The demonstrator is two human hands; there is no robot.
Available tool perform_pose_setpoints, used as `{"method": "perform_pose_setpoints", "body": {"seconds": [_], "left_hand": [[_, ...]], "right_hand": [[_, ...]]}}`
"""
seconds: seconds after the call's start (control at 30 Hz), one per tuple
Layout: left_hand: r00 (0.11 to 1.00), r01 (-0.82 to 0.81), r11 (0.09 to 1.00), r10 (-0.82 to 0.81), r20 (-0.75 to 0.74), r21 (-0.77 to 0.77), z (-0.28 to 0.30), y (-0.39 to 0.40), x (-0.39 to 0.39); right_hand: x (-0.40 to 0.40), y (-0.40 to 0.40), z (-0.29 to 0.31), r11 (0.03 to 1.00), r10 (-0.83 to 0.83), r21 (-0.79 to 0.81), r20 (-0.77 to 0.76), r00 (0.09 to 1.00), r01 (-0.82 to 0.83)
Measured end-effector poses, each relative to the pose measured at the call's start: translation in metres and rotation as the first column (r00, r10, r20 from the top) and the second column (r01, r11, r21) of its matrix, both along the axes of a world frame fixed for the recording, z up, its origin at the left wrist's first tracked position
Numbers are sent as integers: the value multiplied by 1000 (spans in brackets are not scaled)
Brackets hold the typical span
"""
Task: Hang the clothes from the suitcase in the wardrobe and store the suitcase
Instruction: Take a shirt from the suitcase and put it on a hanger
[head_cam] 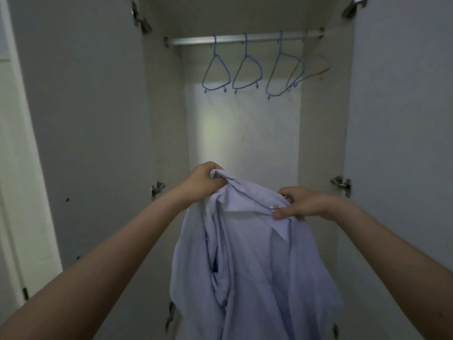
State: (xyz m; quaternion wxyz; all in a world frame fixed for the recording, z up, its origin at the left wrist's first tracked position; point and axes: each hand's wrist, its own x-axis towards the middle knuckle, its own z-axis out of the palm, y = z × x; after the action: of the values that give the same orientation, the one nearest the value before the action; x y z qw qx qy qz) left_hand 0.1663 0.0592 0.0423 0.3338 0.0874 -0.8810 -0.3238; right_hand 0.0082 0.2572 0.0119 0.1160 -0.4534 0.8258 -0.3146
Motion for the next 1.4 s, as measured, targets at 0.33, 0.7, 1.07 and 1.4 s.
{"method": "perform_pose_setpoints", "body": {"seconds": [0.33, 0.7, 1.07, 1.4], "left_hand": [[957, 115, 906, 9, 289, -408, -5, -50, -17], [876, 253, 846, -406, 261, 469, -34, -72, -13], [939, 155, 988, -149, 311, 5, -35, -68, -15], [990, -2, 949, -42, -133, -316, -50, -68, -25]], "right_hand": [[-34, 14, 6, 980, -183, -9, -423, 888, 197], [-17, 13, 17, 944, -74, -312, 103, 992, 103], [-20, 22, 30, 946, 41, -313, 359, 932, 79], [-16, 4, 32, 902, -386, -371, -461, 799, 222]]}}
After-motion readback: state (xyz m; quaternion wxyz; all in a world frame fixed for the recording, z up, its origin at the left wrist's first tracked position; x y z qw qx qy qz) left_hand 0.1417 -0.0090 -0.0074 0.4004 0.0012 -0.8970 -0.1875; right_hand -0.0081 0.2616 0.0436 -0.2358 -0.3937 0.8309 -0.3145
